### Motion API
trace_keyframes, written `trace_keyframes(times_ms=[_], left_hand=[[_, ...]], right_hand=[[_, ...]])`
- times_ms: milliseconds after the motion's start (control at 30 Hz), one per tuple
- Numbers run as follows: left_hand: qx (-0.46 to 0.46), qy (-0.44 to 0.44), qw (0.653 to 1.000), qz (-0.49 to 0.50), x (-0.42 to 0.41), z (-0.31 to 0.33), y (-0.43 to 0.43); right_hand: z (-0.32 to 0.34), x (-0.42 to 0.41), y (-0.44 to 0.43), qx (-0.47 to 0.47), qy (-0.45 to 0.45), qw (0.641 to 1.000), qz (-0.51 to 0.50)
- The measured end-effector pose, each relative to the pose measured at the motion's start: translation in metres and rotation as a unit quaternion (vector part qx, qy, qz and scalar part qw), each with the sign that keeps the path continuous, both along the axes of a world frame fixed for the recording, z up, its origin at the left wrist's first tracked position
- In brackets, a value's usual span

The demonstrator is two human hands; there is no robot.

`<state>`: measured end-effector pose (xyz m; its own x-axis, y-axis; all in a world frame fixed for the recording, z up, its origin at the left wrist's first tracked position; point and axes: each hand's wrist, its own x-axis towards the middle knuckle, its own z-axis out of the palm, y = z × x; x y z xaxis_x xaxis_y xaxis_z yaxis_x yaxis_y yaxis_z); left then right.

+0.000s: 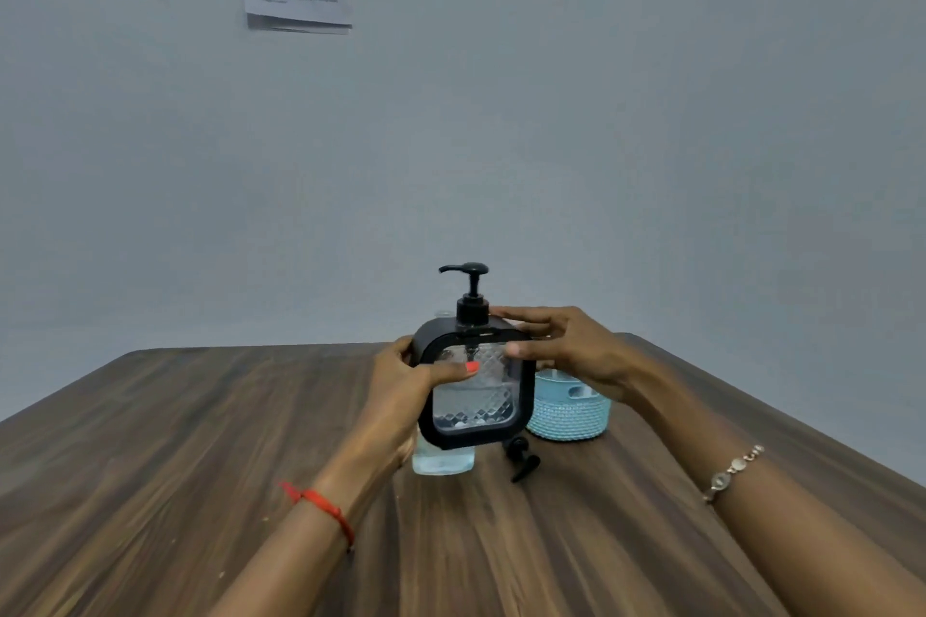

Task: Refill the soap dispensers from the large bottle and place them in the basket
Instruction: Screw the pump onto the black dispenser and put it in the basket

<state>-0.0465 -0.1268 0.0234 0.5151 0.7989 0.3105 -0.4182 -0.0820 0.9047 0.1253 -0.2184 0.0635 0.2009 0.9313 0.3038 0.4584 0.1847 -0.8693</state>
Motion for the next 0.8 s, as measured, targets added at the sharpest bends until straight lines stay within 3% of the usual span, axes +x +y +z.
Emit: trace_keyframes(times_ms=[333,567,800], left_hand=[[0.076,0.027,0.995,-0.056,0.093,0.027,-0.009],[0.205,0.083,0.975,-0.004,0.153,0.030,0.010],[0.274,0.126,0.952,0.041,0.189,0.006,0.035]], right_hand=[[0.027,0.085,-0.029,0.051,-0.015,0.995,-0.082],[0.019,0.142,-0.010,0.059,-0.019,0.991,-0.120],[0.000,0.175,0.018,0.026,-0.042,0.990,-0.133]])
